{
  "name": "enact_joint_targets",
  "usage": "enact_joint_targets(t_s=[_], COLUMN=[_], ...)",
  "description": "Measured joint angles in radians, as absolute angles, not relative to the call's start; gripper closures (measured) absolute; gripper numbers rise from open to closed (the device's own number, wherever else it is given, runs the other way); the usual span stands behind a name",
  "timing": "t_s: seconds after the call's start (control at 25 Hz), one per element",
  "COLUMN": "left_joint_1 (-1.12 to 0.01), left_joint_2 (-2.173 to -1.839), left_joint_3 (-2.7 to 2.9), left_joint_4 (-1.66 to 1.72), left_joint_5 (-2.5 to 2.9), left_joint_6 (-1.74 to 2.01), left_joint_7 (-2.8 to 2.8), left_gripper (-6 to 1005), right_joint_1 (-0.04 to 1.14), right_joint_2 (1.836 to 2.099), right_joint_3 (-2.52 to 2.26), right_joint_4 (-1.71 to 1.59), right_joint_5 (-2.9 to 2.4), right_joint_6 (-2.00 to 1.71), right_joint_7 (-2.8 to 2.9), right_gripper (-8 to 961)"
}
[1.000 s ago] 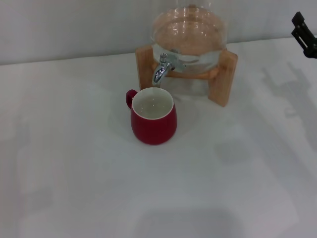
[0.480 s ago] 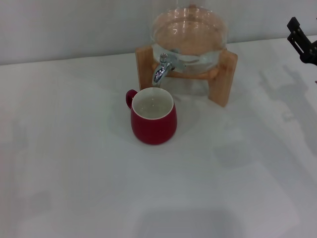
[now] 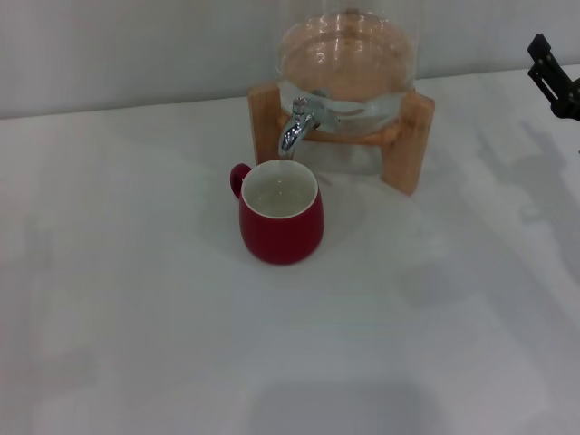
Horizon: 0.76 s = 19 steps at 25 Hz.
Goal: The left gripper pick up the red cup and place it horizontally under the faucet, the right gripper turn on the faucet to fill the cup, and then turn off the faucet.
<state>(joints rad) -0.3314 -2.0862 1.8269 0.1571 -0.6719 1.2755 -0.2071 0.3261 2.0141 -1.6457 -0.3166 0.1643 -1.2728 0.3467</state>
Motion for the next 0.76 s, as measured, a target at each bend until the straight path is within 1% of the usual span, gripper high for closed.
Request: enact_joint_targets(t_s=[0.76], left_joint_1=[-0.340], left_joint_2=[-2.088], left_joint_3=[1.835], left_joint_4=[0.152], left_joint_5=[-0.672], left_joint_6=[1.265], left_joint_7=[-0.207], left_gripper=[309], right_joint_1=[0.322], right_joint_2=[2.014], right_joint_3=[-1.641], right_joint_4=[-0.299], right_joint_5=[0.180], right_joint_6=[-1.277], right_joint_7=[0.347], right_gripper=[170])
